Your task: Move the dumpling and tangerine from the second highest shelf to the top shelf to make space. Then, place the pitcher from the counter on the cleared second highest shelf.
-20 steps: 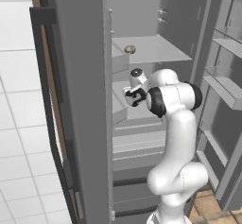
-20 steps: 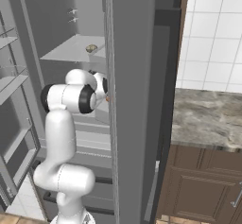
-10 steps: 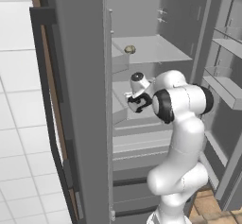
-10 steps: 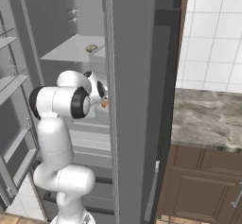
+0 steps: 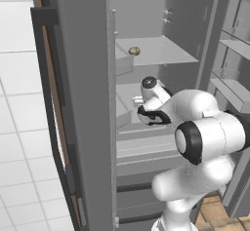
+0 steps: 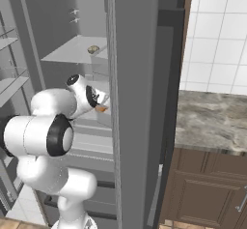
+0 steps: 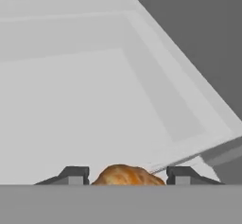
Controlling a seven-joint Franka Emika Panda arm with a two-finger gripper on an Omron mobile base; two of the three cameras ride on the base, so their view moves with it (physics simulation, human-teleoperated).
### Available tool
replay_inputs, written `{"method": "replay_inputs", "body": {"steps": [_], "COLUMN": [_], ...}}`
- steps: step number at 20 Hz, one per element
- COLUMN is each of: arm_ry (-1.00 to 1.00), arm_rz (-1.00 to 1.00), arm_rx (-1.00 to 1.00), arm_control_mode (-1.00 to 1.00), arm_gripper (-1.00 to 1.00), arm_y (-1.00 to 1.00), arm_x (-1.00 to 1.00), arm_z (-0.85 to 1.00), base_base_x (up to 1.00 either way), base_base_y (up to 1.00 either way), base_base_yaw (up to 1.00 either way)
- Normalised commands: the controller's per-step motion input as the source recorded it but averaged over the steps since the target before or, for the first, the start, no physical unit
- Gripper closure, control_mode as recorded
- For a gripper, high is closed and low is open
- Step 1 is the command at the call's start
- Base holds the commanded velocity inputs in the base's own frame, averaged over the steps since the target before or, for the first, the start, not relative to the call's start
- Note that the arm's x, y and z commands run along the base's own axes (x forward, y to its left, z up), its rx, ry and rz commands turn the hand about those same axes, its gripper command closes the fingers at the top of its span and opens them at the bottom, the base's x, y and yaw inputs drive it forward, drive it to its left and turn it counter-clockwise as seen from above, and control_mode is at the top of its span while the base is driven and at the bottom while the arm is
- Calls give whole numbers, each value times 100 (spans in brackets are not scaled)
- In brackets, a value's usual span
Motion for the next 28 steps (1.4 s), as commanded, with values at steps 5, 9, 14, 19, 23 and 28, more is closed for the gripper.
{"method": "replay_inputs", "body": {"steps": [5,9,14,19,23,28], "arm_ry": [-6,-3,-3,-5,-9,-5], "arm_rz": [0,0,0,0,0,0], "arm_rx": [-8,-8,-8,-3,0,0], "arm_control_mode": [-100,-100,-100,-100,-100,-100], "arm_gripper": [100,100,100,100,100,100], "arm_y": [6,2,0,0,0,0], "arm_x": [-87,-73,-59,-7,13,37], "arm_z": [100,100,100,100,100,85], "base_base_x": [0,0,0,0,0,0], "base_base_y": [0,0,0,0,0,0], "base_base_yaw": [0,0,0,0,0,0]}}
